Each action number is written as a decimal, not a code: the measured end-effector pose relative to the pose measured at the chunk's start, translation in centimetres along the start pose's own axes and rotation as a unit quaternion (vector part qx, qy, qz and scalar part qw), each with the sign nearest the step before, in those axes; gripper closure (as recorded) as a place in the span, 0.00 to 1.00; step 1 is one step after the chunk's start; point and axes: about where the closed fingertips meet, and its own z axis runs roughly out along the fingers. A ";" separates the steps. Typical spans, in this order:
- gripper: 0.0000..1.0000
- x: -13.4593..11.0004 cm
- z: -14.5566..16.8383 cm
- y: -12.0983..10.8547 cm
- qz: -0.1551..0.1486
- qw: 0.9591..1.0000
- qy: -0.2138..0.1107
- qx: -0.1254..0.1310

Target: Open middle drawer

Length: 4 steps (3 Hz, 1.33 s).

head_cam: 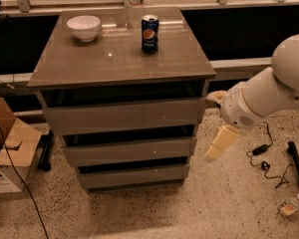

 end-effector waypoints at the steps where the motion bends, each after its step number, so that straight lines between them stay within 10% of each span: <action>1: 0.00 -0.6 4.5 -1.8 -0.002 1.000 0.005 0.000; 4: 0.00 2.5 17.0 -3.6 0.036 0.999 -0.007 -0.002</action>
Offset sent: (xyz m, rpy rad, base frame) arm 0.0961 0.0553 -0.1226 0.0169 -0.0194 0.0099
